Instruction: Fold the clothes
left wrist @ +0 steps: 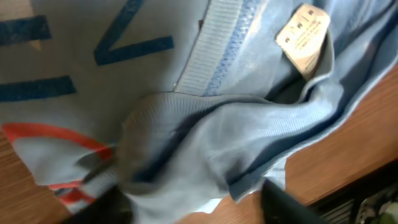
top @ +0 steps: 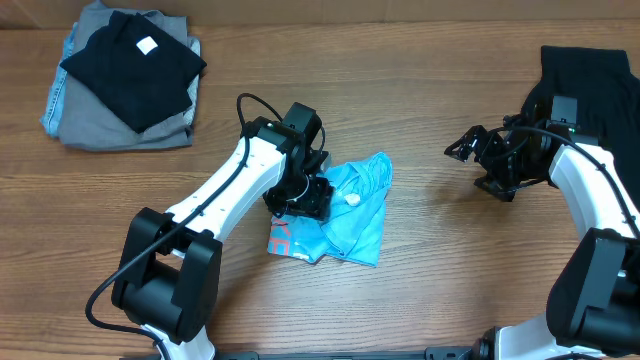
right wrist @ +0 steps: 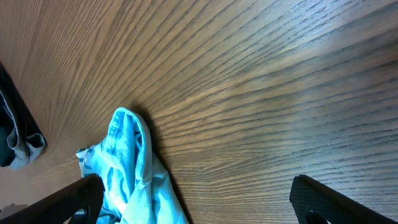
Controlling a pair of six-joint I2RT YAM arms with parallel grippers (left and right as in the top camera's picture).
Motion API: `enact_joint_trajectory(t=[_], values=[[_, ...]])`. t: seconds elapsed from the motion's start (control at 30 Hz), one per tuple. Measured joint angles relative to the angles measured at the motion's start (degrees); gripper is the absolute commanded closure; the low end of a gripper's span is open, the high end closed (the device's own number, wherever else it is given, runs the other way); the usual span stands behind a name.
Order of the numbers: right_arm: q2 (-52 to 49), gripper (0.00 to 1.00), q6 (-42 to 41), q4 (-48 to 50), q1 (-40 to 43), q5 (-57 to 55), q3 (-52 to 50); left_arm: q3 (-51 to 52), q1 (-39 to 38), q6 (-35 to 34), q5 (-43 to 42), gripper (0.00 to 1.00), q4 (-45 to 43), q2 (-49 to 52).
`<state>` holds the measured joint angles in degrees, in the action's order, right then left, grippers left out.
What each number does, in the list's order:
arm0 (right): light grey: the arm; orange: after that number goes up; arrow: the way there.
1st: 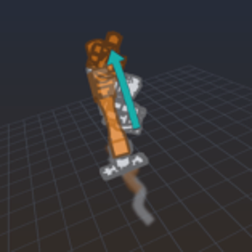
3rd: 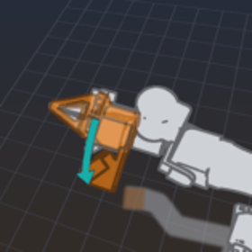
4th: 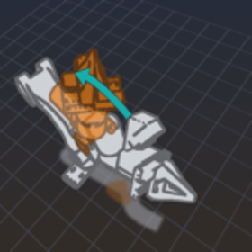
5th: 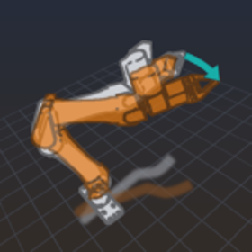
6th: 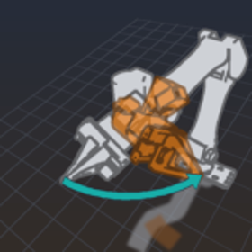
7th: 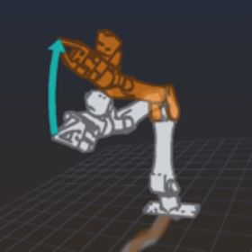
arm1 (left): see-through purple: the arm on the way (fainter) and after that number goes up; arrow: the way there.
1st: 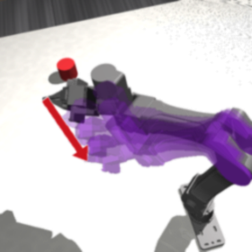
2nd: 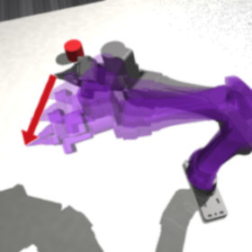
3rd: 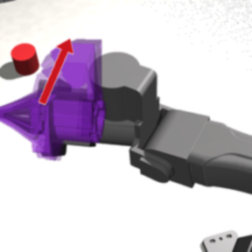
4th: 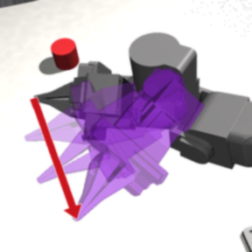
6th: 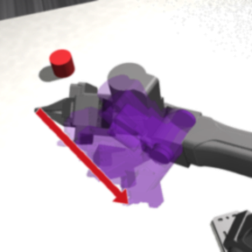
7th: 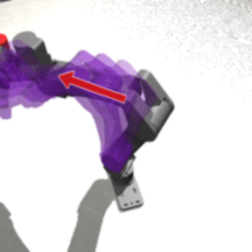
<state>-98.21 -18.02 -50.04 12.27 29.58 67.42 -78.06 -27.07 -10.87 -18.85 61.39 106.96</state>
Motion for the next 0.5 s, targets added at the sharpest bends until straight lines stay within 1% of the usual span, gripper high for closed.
enact_joint_trajectory(t=[0.07, 0.13, 0.17, 0.3, 0.5], values=[[0.0, 0.0, 0.0, 0.0, 0.0, 0.0, 0.0, 0.0, -0.1, 0.1, -0.3, 0.7, -0.1, 0.0], [0.0, 0.0, 0.0, 0.0, 0.0, 0.0, 0.0, 0.0, -0.4, 0.3, -1.0, 0.9, -0.2, 0.0], [0.0, 0.0, 0.0, 0.0, 0.0, 0.0, 0.0, 0.0, -0.7, 0.2, -1.4, 0.96, -0.2, 0.0], [0.0, 0.0, 0.0, 0.0, 0.0, 0.0, 0.0, 0.0, -1.5, 0.3, -3.6, 0.96, -0.2, 0.0], [0.0, 0.0, 0.0, 0.3, 0.0, 0.0, 0.0, 0.0, -3.8, 0.4, -11.9, 0.96, 0.1, 0.0]])
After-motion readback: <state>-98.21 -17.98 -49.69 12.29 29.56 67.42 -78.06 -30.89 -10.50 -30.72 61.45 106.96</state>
